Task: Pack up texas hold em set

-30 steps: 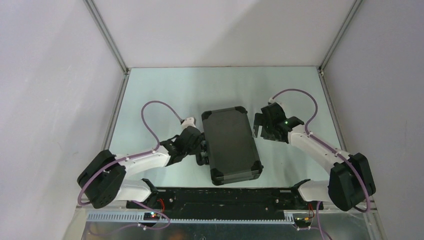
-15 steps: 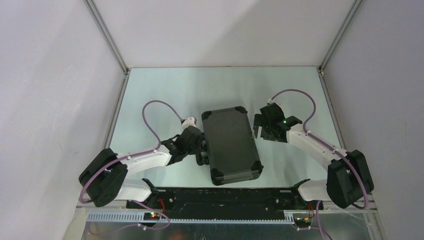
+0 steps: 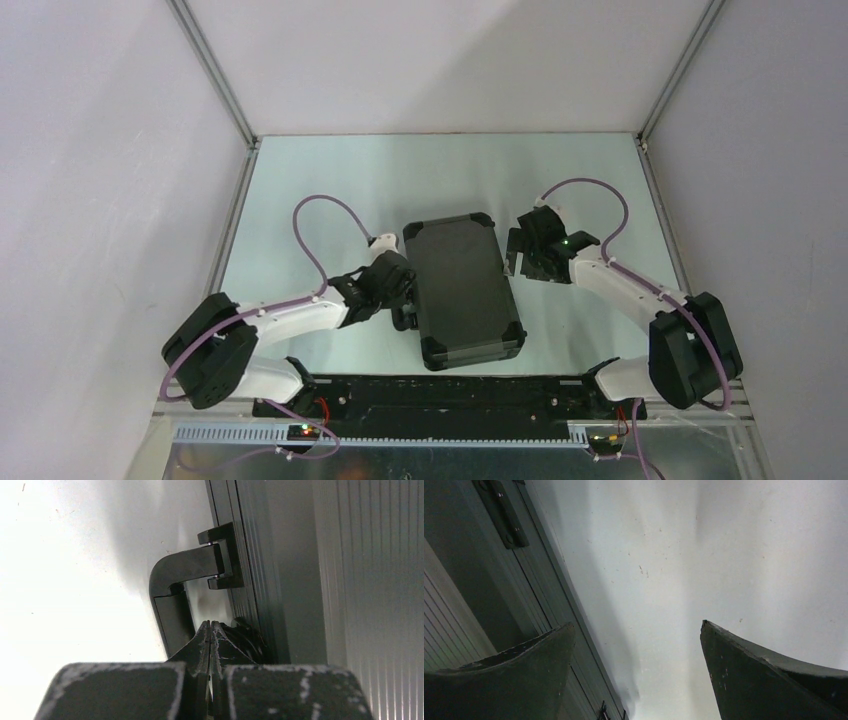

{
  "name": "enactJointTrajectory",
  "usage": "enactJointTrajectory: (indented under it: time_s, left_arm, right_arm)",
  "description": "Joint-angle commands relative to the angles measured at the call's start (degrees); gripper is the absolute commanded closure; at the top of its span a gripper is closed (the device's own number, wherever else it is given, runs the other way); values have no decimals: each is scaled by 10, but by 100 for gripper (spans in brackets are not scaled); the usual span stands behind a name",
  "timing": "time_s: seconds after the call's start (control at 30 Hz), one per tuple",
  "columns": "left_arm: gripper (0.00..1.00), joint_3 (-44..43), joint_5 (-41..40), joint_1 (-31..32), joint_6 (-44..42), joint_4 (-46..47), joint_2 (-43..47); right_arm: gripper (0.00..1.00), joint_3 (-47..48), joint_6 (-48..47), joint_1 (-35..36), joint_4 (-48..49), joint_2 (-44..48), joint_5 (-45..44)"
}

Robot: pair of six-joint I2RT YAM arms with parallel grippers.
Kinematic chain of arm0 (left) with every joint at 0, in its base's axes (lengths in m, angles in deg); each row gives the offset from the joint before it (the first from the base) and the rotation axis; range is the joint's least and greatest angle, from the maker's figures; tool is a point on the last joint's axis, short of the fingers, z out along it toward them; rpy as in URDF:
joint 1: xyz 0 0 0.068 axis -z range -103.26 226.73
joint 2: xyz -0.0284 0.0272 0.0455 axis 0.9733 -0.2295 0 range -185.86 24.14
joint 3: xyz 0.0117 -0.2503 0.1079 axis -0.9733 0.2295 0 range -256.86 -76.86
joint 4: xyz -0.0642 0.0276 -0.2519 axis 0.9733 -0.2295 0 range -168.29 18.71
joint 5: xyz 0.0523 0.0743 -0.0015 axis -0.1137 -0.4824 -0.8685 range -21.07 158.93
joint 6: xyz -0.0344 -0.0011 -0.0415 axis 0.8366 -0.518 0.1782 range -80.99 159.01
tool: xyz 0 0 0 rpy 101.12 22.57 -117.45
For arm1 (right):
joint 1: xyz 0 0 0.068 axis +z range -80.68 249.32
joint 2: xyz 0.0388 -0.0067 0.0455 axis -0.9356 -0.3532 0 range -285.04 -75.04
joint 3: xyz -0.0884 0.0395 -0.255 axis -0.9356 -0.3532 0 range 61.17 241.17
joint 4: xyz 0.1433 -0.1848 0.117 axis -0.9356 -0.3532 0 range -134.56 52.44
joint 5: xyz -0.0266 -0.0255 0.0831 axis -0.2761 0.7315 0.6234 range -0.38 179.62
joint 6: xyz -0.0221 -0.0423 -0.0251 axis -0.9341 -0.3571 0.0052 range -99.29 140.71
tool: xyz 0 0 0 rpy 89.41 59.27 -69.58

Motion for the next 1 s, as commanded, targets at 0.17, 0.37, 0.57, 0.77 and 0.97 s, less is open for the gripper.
enactJointTrajectory:
  time_s: [0.17, 0.37, 0.57, 0.77, 0.97]
  left_arm:
    - [100, -14, 38, 25, -3, -42, -30]
    - [100, -22, 37, 30, -6, -54, -46]
    - [100, -26, 52, 39, -2, -56, -82]
    - [100, -24, 51, 48, 8, -50, -95]
    - [100, -23, 80, 48, 4, -18, -104]
  right_arm:
    - [1, 0, -2, 20, 21, -18, 39]
    - [1, 0, -1, 22, 23, -26, 40]
    - [0, 0, 4, 28, 31, -40, 42]
    - [1, 0, 6, 34, 34, -52, 41]
    - [0, 0, 7, 38, 33, -55, 42]
